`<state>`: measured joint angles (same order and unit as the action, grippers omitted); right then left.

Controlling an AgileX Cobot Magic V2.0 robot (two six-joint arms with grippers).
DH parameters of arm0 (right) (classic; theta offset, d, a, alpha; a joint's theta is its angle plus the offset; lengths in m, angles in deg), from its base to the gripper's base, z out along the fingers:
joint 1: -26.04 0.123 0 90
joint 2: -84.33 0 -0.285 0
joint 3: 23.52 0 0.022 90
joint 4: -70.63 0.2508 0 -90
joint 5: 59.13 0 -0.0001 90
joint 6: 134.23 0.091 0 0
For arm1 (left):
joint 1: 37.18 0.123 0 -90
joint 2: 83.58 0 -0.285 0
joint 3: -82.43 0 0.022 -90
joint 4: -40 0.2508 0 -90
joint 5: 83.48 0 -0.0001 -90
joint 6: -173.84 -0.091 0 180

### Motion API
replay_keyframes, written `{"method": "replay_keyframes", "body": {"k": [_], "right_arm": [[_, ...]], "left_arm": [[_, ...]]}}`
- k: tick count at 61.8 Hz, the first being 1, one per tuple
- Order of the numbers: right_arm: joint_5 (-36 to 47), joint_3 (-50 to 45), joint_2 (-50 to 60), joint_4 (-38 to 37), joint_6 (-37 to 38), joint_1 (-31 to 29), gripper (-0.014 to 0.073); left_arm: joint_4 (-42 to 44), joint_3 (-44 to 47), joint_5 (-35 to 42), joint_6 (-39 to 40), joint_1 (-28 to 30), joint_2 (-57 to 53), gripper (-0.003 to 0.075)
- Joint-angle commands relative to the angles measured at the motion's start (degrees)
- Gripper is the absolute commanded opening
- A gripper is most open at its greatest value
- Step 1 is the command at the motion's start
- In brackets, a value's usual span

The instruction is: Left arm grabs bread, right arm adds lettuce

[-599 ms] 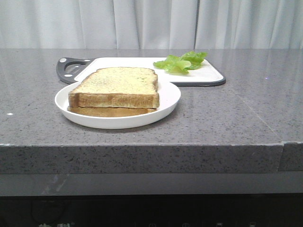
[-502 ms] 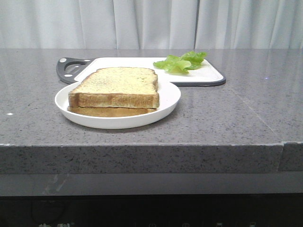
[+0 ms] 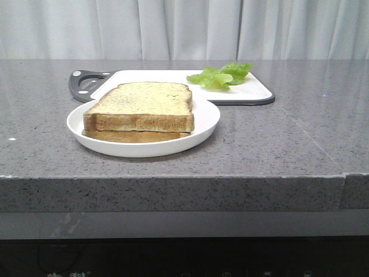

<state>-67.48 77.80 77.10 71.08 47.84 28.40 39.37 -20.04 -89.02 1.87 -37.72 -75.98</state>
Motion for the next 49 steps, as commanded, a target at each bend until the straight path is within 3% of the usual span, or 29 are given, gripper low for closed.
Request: {"method": "replay_keyframes", "body": {"k": [1,13,29,42,49], "right_arm": [[5.6,0.1,1.2,-0.4,-0.4,-0.3,-0.0118],[6.2,0.1,1.2,-0.4,-0.4,-0.3,-0.0118],[8.4,2.4,1.2,0.2,-0.1,-0.3,-0.0118],[5.6,12.3,0.6,0.2,-0.2,-0.3,-0.0118],[1.9,18.8,-2.1,0.2,-0.5,-0.3,-0.0118]], "left_arm": [[-0.1,0.2,4.9,0.5,0.0,-1.2,-0.0020],[-0.1,0.2,5.9,0.5,0.0,-1.2,-0.0020],[-0.5,-1.8,17.1,0.6,0.0,-1.0,-0.0020],[-0.5,-11.9,15.2,0.6,0.0,-0.4,-0.0020],[-0.2,-19.6,8.7,0.6,0.0,2.1,-0.0020]]}}
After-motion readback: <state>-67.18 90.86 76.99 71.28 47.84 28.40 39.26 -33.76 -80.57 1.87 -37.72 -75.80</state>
